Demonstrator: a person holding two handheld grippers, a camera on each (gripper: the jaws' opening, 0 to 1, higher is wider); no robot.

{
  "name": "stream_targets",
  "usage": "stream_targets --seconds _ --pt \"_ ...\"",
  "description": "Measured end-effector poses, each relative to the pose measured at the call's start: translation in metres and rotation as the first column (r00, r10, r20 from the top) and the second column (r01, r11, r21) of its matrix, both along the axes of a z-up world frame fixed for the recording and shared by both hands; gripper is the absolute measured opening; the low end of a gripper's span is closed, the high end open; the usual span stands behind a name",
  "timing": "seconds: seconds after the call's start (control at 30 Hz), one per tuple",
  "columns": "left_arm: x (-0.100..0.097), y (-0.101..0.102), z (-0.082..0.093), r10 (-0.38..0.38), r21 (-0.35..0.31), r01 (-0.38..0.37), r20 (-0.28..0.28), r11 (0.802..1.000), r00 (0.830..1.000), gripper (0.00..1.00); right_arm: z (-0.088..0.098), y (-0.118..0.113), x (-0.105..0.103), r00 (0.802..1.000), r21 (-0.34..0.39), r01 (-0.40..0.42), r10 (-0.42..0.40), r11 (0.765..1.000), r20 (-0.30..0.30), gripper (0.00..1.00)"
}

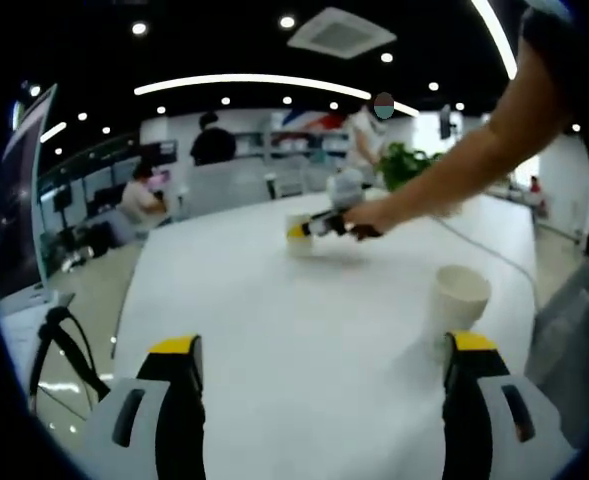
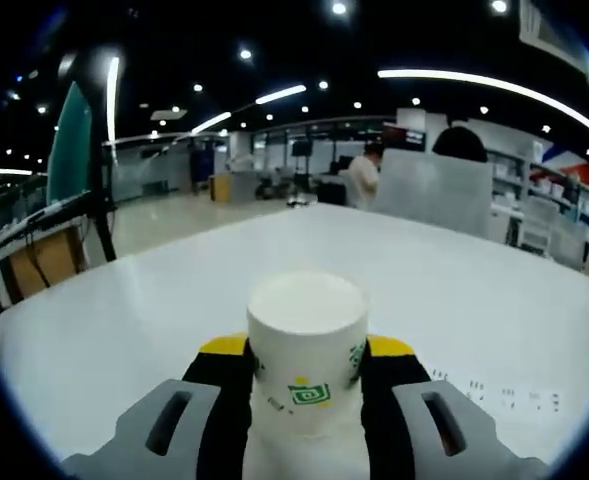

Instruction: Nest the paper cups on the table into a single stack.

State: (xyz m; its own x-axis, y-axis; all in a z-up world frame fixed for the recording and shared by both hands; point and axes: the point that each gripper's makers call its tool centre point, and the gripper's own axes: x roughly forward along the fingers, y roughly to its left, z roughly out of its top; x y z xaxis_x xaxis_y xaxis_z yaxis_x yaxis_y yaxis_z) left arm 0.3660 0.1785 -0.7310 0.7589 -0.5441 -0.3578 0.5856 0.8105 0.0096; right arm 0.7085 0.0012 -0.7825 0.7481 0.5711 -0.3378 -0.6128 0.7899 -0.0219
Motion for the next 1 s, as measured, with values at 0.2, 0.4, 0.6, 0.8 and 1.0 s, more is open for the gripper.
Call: stream_targets --seconds 0.2,0.4,0.6,0.8,1.0 --pt "-0.002 -0.002 0.002 -0.001 -0.012 0.001 0.004 1.000 1.000 0.99 0.021 -0.007 0.004 1.000 0.001 0.018 -0.018 1.000 0.005 0.40" --pt "-0.005 -0.002 0.005 -0.004 -0.018 0.004 0.013 1.000 1.000 0.99 0.037 -0.012 0.008 0.999 0.049 0.047 -0.047 0.998 -0.003 0.37" --pt "-0.006 0.002 0.011 0.007 -0.027 -0.006 0.030 1.000 1.000 0.99 0.027 -0.012 0.001 0.999 0.003 0.025 -0.025 1.000 -0.029 0.20" --pt "-0.009 0.003 0.010 0.011 -0.029 -0.010 0.028 1.000 1.000 0.99 0.023 -0.006 -0.011 0.998 0.050 0.010 -0.007 0.999 -0.061 0.43" --pt "-0.004 0.005 0.011 0.010 -0.032 -0.009 0.030 0.999 0.999 0.99 0.005 -0.001 -0.035 0.988 -0.042 -0.124 0.120 0.991 -0.094 0.81"
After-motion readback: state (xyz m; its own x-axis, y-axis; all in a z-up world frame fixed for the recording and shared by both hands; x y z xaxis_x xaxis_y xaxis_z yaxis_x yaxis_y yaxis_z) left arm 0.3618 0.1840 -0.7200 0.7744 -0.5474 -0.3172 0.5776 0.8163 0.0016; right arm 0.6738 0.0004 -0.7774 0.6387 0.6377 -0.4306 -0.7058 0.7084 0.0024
